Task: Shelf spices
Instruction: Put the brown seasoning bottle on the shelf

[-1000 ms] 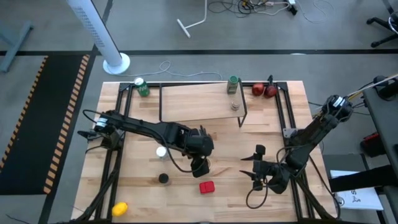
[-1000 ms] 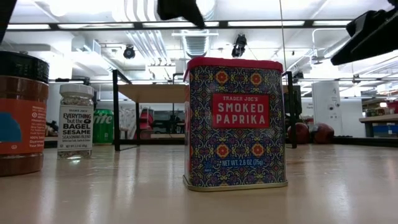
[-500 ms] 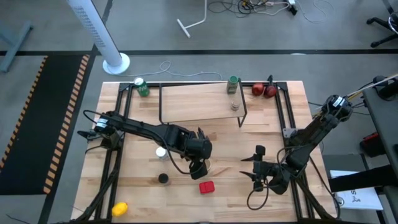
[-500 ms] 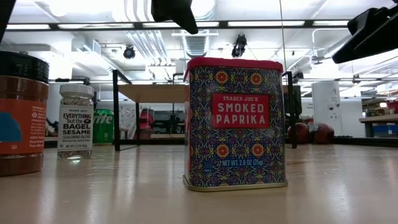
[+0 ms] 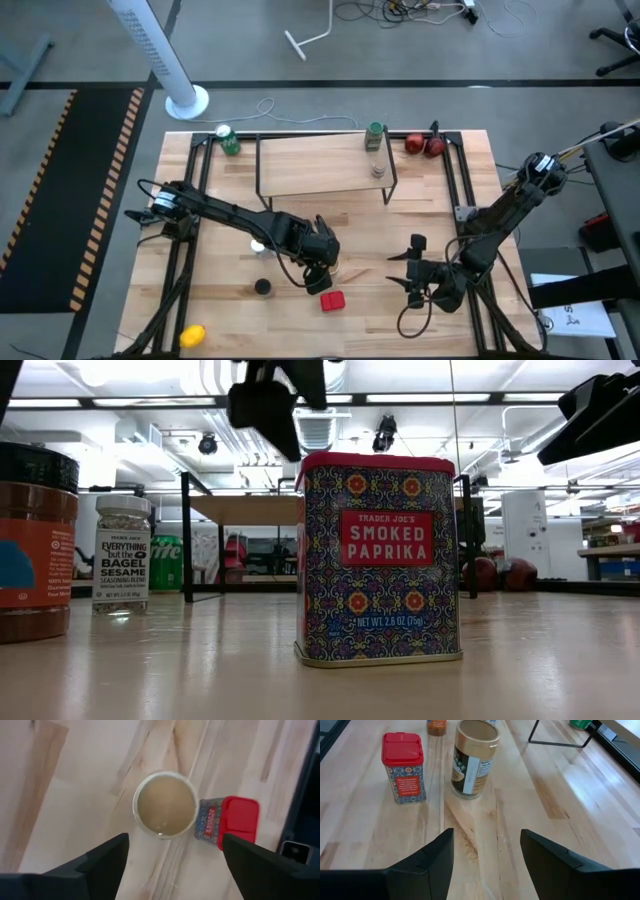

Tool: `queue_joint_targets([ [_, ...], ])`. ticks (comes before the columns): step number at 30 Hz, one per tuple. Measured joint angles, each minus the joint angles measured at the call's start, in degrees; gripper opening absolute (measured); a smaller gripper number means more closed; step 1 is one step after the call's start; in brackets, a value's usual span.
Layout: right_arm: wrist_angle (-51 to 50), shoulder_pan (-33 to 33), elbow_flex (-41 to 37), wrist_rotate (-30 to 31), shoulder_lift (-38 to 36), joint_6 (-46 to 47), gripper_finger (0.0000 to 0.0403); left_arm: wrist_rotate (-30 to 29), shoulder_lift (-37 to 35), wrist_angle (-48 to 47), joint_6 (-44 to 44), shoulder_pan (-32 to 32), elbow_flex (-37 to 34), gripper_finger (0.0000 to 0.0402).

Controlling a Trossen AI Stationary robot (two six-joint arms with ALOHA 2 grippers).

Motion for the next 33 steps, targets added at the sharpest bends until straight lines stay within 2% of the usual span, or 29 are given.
queue_joint_targets([
  [8,-0.03,0.00,0.00,-0.02,0.02,0.09,0.0204,-2.21,0.04,0.38,-1.55,0.03,-2.17,0.0302],
  [16,-0.05,0.00,0.00,-0.04,0.02,0.13,0.0204,-2.14,0.04,6.81,-1.81,-0.07,-3.77,0.0329],
  [23,-0.07,0.00,0.00,-0.23,0.02,0.15,0.0204,-2.16,0.04,7.46,-1.33,-0.07,-5.05,0.0353],
  [33,-0.05,0.00,0.00,-0.58,0.02,0.60,0.0204,-2.53,0.04,3.49,5.86,-0.26,-5.11,0.0364],
])
